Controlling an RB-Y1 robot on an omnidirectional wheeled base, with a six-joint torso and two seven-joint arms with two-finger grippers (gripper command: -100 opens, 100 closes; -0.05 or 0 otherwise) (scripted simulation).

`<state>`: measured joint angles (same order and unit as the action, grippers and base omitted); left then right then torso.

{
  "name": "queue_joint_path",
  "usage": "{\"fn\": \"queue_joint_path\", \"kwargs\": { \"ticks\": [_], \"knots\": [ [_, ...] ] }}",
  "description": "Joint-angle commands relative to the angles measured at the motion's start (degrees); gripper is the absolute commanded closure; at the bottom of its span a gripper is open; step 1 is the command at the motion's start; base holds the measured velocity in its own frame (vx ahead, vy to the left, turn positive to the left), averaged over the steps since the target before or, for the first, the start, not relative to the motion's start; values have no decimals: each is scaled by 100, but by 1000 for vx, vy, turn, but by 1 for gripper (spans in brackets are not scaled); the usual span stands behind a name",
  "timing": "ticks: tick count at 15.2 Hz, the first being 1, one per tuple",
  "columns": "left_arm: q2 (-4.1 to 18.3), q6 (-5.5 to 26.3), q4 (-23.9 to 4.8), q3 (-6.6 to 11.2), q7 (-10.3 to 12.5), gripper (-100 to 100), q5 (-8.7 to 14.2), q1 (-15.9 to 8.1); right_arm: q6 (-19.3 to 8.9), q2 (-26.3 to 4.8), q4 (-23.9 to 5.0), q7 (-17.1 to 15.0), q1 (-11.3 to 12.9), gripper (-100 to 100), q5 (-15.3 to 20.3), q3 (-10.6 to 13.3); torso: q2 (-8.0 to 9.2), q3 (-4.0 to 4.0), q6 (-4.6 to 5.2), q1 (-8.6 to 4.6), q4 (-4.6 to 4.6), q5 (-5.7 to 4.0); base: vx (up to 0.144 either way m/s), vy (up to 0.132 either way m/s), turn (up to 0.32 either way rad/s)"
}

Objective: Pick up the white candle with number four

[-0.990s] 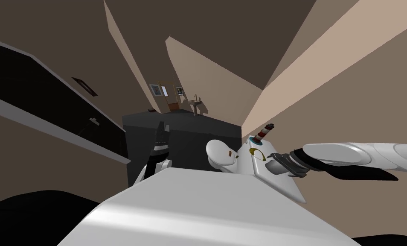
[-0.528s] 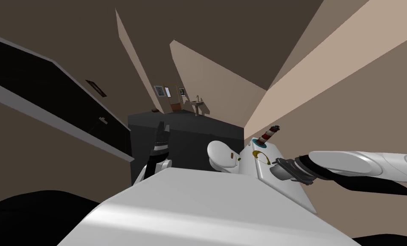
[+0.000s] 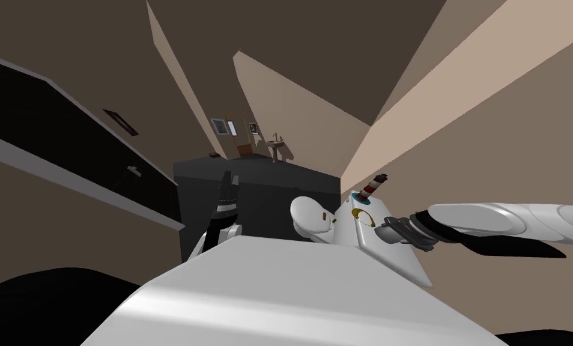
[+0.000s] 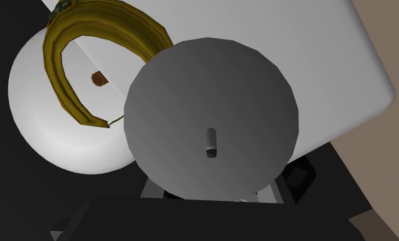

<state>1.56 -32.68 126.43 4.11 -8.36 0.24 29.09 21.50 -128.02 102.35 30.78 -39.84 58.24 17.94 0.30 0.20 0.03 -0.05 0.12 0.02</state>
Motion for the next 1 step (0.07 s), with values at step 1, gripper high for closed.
{"fn": "queue_joint_path", "kwargs": {
  "ticks": [1],
  "knots": [
    [0, 0, 0, 0, 0, 0, 0, 0, 0, 0, 0, 0, 0, 100, 0, 0, 0, 0, 0, 0, 0, 0, -33, -13, -22]
  ]
}}
